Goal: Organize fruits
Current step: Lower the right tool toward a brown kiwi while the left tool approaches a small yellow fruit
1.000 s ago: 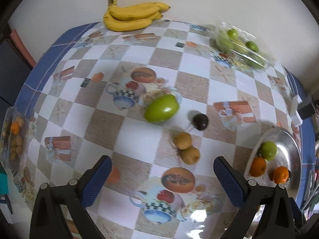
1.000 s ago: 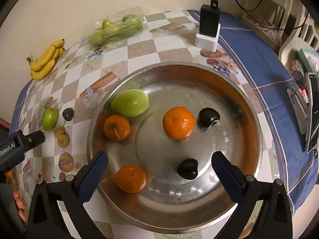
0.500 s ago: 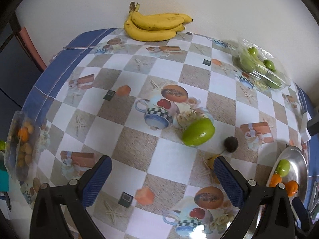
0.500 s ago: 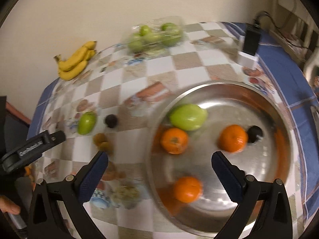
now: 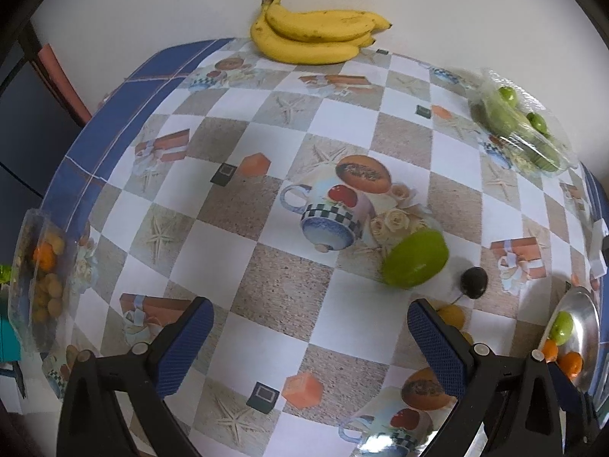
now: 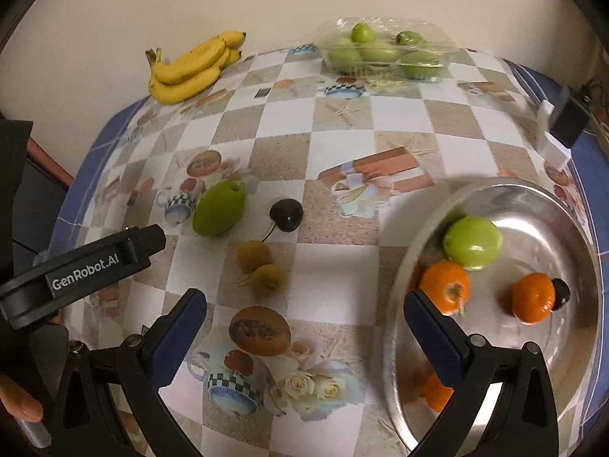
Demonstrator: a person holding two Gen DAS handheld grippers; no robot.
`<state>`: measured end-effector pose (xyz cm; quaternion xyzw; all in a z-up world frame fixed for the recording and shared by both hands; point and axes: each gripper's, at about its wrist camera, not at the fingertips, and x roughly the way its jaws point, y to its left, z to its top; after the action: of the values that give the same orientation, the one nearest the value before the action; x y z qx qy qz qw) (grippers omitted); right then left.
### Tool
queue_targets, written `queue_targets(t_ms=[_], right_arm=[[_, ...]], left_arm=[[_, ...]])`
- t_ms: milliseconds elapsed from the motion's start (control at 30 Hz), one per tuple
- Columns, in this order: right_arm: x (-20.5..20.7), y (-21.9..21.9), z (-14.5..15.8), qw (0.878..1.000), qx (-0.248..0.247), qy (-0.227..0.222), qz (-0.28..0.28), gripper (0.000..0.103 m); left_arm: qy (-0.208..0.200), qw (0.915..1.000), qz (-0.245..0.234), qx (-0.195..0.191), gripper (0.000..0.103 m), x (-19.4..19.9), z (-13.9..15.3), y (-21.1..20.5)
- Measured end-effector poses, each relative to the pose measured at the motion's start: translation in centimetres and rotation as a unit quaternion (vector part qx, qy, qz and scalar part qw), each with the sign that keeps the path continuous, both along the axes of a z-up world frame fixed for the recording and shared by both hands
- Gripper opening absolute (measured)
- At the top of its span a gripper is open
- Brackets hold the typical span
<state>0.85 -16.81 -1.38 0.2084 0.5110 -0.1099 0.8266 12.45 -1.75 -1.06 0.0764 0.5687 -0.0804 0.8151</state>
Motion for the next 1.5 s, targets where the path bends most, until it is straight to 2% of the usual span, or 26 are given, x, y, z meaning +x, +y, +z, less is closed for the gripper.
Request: queue_targets(t_ms=[333,533,667,867,967,1267,1500], right_arm=[[2.6,1.0,-1.9,0.999,-0.01,0.035,0.024,0.103],[3.6,1.8,-2.8,0.997,-0.027,0.045,0.052,0.103],[3.6,1.5,-3.2,0.997,-0.017,0.053,0.047,0.103],[3.4,1.5,-3.0,0.996,-0.043,0.055,0.046,0.103],[3.2,1.2,-3.0,0.997,-0.032,0.05,0.043,0.103],[3.1,0.9,-2.5,0.999,-0.004,0.035,0.037,0.103],[3.4,1.6,-2.9,0.998,-0.02,0.044,0.046,0.103]], left_arm=[[0.024,0.9995,0.02,0.003,0.103,1.6,-2.2,0.7],[0.026,0.9993,0.028,0.001,0.103,2.1,-2.7,1.0],[0.027,0.9992,0.03,0.003,0.103,2.2,-2.9,1.1],[0.026,0.9996,0.013,0.007,0.103,1.9,-2.8,0.5],[0.033,0.9994,0.009,0.005,0.103,1.9,-2.9,0.2],[0.06,0.9974,0.006,-0.04,0.103,2.0,-2.9,-0.2],[0.063,0.9957,0.014,-0.067,0.103,1.9,-2.5,0.0]])
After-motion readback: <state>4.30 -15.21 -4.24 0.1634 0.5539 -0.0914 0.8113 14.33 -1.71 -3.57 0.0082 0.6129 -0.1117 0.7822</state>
